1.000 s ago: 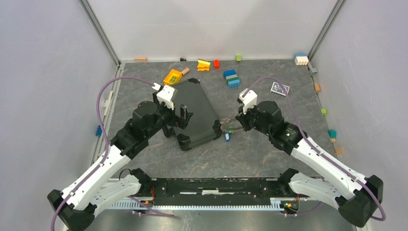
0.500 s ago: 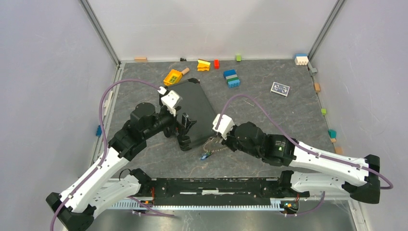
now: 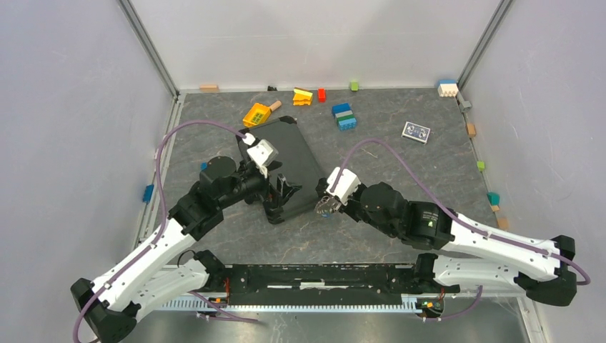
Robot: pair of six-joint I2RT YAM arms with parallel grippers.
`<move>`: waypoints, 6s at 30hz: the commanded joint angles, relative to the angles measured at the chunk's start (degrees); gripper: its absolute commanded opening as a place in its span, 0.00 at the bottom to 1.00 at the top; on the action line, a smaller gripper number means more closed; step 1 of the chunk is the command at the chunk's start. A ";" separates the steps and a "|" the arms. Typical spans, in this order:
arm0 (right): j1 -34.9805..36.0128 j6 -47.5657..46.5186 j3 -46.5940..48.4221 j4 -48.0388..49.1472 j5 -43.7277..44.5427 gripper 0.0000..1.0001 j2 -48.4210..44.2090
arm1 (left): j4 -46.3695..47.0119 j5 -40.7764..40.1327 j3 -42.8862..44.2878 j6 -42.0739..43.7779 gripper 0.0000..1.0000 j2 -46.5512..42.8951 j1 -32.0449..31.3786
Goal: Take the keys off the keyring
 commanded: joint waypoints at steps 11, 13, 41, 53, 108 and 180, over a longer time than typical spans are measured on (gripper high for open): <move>0.19 -8.12 1.55 1.91 -10.28 0.00 -3.42 | 25.46 6.50 -11.59 -6.47 0.94 0.25 -3.77; 0.24 -7.76 1.97 1.96 -9.15 0.00 -3.60 | 25.74 7.47 -12.32 -6.58 0.94 -0.15 -4.38; 0.18 0.33 12.56 1.53 5.59 0.00 -4.51 | 42.00 -6.91 -28.09 -10.19 0.96 -6.00 -6.26; 0.21 -1.61 15.63 -0.99 4.10 0.00 -4.32 | 52.20 -1.75 -31.97 -6.76 0.95 -2.90 -6.72; 0.21 -4.34 20.03 -0.57 -5.56 0.00 -2.50 | 70.25 -0.33 -35.76 -4.19 0.96 10.04 -15.32; 0.19 -3.73 16.03 3.10 -5.95 0.00 -3.71 | 62.55 1.98 -31.60 -3.84 0.21 11.45 -16.22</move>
